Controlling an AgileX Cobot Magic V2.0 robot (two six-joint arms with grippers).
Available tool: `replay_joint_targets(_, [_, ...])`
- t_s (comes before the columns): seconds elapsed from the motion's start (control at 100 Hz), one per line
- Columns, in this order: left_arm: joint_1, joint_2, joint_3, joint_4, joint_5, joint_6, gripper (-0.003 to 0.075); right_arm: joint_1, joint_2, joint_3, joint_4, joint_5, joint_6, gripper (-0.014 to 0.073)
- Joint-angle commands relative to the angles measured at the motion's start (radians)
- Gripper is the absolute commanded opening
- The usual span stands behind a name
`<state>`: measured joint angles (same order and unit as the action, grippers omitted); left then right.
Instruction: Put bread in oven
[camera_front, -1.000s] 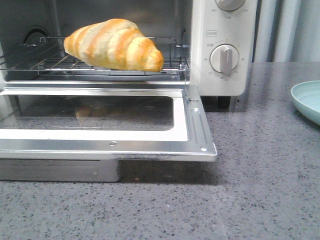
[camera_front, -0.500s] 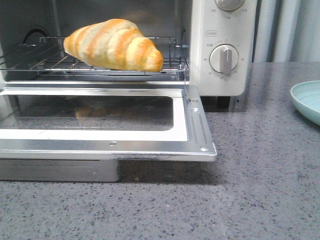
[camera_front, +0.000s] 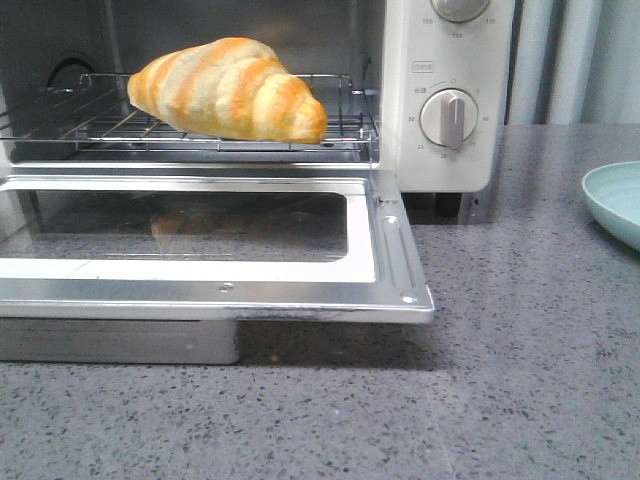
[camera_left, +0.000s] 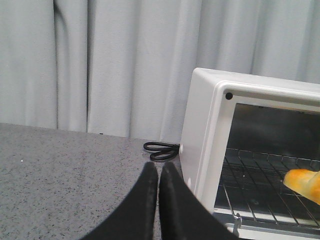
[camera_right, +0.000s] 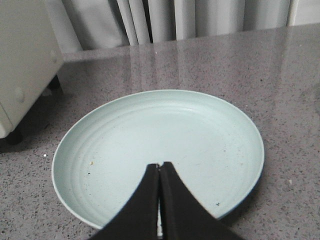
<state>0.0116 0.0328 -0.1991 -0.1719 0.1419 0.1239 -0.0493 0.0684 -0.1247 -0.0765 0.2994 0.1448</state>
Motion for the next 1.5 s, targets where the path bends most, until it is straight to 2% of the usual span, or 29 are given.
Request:
replay_joint_targets(0.0, [0.003,0.015,-0.028,-0.009,-0.081,-0.004,-0.0021,-0.006,-0.048,-0.002,-0.005,-0.066,-0.014,-0.007])
replay_joint_targets(0.08, [0.003,0.015,-0.028,-0.009,-0.081,-0.004,-0.0021,-0.006,-0.103,0.024,-0.005,-0.056,-0.014,-0.007])
replay_joint_targets(0.52, [0.003,0.015,-0.028,-0.009,-0.08,-0.004,-0.0021,-0.006,-0.097,0.146,-0.005,-0.049,-0.014,-0.007])
replay_joint_targets(0.62, [0.003,0.015,-0.028,-0.009,-0.08,-0.004,-0.0021,-0.006,-0.097,0.147,-0.005,0.02,-0.014,-0.007])
replay_joint_targets(1.03, [0.003,0.015,-0.028,-0.009,-0.08,-0.004,-0.0021,-0.006,-0.097,0.147,-0.1,0.011,-0.016,-0.007])
replay_joint_targets(1.49, [0.003,0.015,-0.028,-0.009,-0.08,-0.004,-0.0021,-0.006,-0.097,0.147,-0.105,0.011,-0.016,-0.007])
